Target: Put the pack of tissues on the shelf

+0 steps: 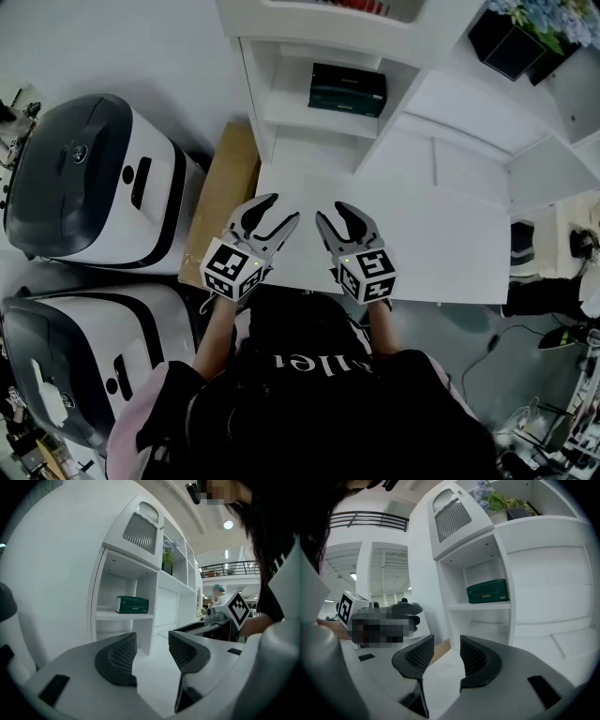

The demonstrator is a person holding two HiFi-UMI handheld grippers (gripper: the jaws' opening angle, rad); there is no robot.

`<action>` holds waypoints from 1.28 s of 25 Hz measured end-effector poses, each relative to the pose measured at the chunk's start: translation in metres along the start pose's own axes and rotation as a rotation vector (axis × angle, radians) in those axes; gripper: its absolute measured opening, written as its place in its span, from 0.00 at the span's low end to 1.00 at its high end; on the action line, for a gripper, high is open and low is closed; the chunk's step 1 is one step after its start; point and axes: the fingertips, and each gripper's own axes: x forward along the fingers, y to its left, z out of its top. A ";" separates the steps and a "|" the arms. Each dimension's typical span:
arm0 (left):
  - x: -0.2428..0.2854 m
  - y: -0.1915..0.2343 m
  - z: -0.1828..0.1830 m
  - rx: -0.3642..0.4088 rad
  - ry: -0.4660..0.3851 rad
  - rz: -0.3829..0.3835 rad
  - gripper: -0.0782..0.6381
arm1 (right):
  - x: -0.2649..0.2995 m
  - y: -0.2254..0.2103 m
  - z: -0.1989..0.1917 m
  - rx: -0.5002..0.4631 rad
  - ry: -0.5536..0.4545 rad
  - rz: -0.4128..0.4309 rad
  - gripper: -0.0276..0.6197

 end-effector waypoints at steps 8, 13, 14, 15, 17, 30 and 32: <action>-0.026 -0.023 -0.010 -0.025 -0.006 0.053 0.39 | -0.007 0.011 -0.012 0.002 -0.001 0.064 0.35; -0.034 -0.034 -0.017 -0.027 0.007 0.055 0.36 | -0.010 0.018 -0.016 0.007 -0.006 0.085 0.35; -0.036 -0.035 -0.017 -0.028 0.006 0.052 0.35 | -0.010 0.020 -0.016 0.007 -0.008 0.088 0.35; -0.038 -0.036 -0.018 -0.029 0.005 0.049 0.35 | -0.010 0.022 -0.016 0.007 -0.009 0.090 0.35; -0.042 -0.037 -0.017 -0.031 0.002 0.042 0.34 | -0.010 0.027 -0.015 0.008 -0.012 0.092 0.35; -0.102 -0.050 -0.015 -0.012 -0.004 -0.008 0.21 | -0.034 0.082 -0.014 0.006 -0.039 0.051 0.34; -0.115 -0.053 -0.018 -0.009 -0.002 -0.014 0.19 | -0.042 0.095 -0.018 0.000 -0.039 0.043 0.34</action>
